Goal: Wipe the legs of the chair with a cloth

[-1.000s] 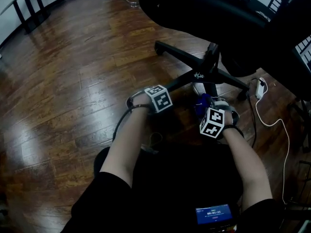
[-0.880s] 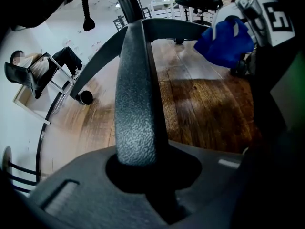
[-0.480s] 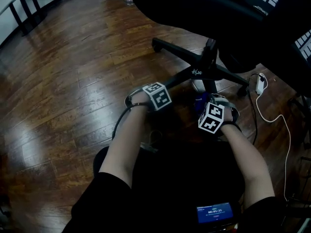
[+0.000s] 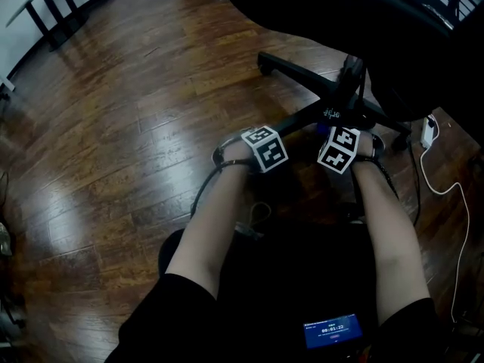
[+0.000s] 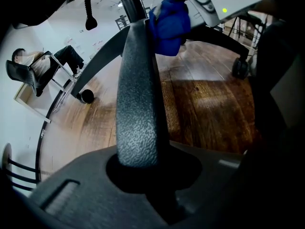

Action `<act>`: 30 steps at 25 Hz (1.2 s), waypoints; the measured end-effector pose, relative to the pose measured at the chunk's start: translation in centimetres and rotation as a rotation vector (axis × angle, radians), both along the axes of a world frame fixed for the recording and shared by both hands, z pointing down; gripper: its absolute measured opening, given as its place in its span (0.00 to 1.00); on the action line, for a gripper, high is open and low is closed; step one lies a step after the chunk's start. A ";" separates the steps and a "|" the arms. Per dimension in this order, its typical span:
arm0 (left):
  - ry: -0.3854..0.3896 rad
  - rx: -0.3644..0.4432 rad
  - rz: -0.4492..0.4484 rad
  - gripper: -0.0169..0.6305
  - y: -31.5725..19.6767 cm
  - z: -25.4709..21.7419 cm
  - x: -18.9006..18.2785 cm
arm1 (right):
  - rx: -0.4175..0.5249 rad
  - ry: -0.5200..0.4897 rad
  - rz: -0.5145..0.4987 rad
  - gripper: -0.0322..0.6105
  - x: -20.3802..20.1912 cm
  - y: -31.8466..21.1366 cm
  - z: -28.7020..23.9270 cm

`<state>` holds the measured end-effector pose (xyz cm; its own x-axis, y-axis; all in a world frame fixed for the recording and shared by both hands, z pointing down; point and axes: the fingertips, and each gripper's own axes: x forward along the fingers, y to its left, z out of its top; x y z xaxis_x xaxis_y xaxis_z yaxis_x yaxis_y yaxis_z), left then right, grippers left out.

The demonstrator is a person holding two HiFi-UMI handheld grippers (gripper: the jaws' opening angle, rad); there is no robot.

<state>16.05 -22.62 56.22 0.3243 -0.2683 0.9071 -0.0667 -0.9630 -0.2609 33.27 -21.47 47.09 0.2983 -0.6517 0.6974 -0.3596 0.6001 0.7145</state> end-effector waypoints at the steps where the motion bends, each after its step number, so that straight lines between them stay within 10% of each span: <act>1: 0.000 0.000 0.001 0.10 0.0 0.0 -0.1 | -0.003 0.004 -0.026 0.18 -0.4 0.6 0.2; 14: 0.001 0.007 -0.011 0.10 -0.5 -0.1 -0.4 | -0.410 0.074 -0.231 0.18 -2.9 18.3 5.8; 30: 0.004 0.017 -0.016 0.10 -0.4 -0.4 0.0 | -0.115 0.135 -0.121 0.18 -0.2 -0.6 0.6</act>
<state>16.07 -23.01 55.81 0.3235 -0.2888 0.9011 -0.0831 -0.9573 -0.2770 33.08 -22.03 47.72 0.3180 -0.6070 0.7283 -0.1857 0.7134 0.6757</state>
